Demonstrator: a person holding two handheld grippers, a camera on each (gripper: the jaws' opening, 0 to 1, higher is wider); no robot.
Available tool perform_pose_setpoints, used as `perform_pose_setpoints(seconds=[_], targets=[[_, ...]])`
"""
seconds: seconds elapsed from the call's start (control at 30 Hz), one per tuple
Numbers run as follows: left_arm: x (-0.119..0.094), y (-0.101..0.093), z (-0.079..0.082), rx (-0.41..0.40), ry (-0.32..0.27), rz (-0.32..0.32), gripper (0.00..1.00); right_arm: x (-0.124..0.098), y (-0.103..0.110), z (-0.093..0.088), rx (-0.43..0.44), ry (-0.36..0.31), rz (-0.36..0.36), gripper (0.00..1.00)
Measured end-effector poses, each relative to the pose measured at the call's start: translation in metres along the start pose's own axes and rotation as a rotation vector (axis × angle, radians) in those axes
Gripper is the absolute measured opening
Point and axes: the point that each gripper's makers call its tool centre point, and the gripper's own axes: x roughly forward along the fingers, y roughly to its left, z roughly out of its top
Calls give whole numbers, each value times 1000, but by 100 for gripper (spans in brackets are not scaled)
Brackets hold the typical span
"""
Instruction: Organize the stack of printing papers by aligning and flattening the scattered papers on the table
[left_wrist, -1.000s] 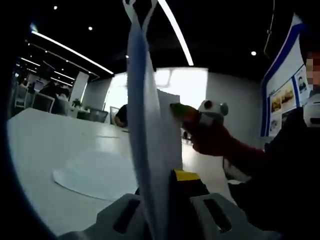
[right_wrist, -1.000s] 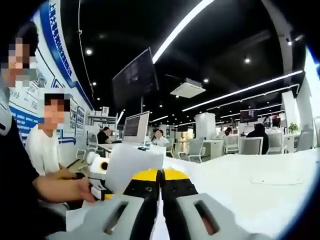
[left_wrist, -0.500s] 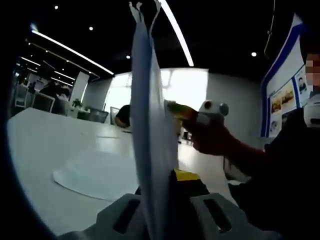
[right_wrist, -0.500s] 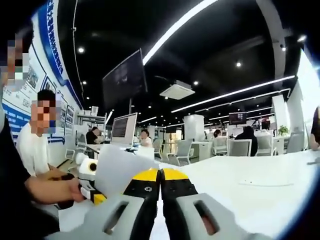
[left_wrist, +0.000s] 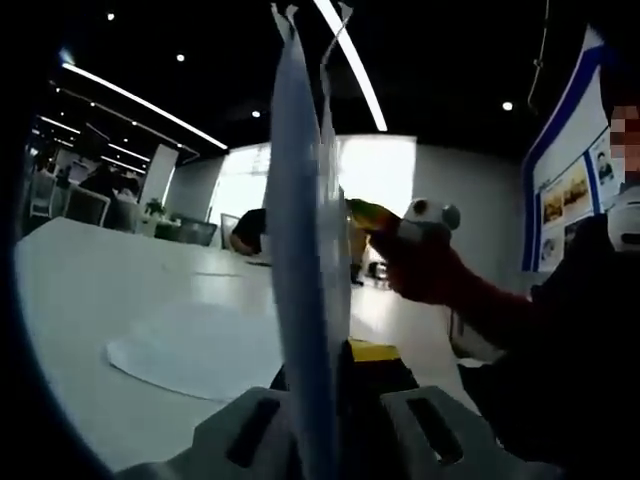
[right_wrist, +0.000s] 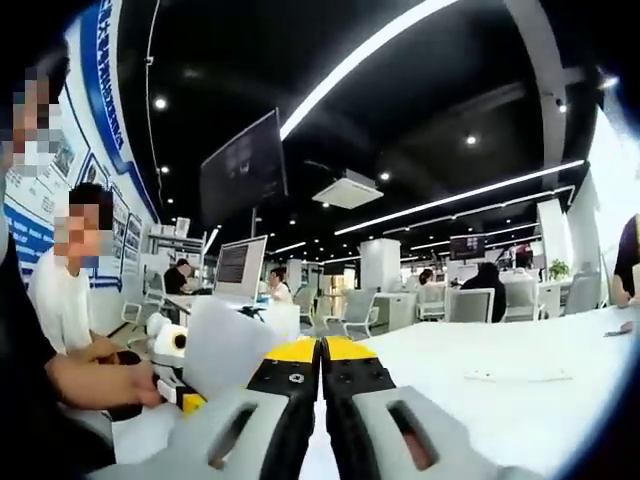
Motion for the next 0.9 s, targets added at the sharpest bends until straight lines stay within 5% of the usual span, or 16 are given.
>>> perform_pose_setpoints(seconds=[0.17,0.9], targets=[[0,-1,0,1,-1,1,6,-12,-8,11,24,-33,-12,0],[-1,-2,2,15,-20,29,6,-35,1,-12,32,45,-2,0]])
